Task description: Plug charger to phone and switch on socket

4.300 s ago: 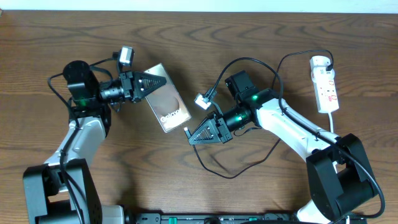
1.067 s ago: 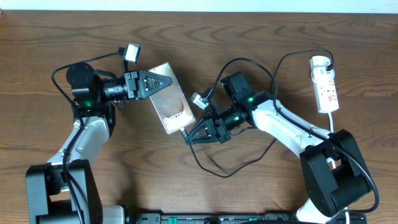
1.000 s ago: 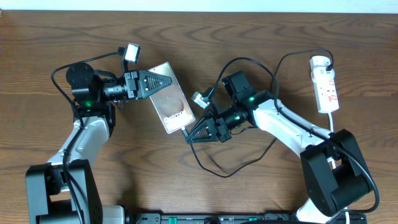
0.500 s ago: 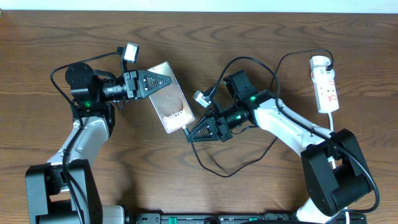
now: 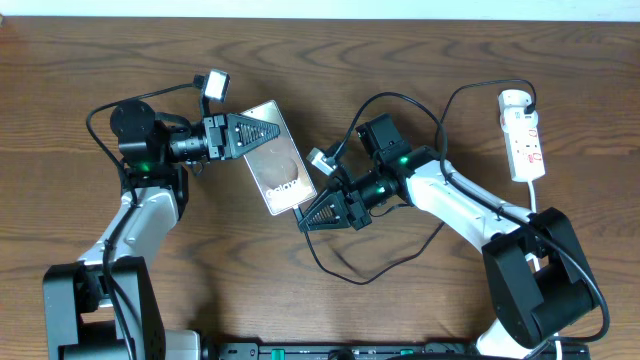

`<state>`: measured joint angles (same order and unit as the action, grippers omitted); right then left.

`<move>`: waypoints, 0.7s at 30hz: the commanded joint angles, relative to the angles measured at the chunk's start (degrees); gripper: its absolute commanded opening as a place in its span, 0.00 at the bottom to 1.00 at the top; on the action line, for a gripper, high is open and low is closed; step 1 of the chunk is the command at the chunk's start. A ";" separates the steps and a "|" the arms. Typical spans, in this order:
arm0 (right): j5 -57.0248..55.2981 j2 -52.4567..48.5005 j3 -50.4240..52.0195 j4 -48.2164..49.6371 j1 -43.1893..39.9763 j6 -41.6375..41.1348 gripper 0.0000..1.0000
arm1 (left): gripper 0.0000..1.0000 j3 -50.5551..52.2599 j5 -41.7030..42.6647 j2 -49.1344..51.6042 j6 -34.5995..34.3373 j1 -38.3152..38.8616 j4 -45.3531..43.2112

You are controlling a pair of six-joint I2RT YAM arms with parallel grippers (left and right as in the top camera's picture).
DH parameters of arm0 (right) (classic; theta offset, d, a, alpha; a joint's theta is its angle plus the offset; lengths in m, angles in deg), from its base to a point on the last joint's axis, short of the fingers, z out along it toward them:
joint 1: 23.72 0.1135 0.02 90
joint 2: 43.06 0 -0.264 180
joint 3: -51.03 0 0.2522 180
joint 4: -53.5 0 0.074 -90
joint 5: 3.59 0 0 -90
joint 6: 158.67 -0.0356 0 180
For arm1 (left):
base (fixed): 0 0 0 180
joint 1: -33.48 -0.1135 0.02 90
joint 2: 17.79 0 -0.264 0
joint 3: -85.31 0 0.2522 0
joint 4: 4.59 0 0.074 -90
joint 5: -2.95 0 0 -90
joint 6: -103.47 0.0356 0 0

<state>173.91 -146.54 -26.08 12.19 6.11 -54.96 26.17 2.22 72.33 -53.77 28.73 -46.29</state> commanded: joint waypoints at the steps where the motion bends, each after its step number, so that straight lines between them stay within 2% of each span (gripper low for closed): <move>1: 1.55 -0.52 0.15 0.39 0.20 1.11 0.01 | 0.07 -0.26 0.85 -0.33 0.55 0.44 -0.42; 14: 1.86 -0.52 0.15 7.30 -0.55 -6.34 0.01 | 0.07 -0.26 0.85 -0.33 4.63 0.46 -0.42; 21: 1.86 -0.52 0.15 7.67 -2.29 -7.06 0.01 | 0.08 -0.26 0.85 -0.33 5.07 0.46 -0.39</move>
<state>173.76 -146.74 -25.53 19.03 5.26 -61.17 26.17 0.78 72.33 -50.56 28.69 -46.36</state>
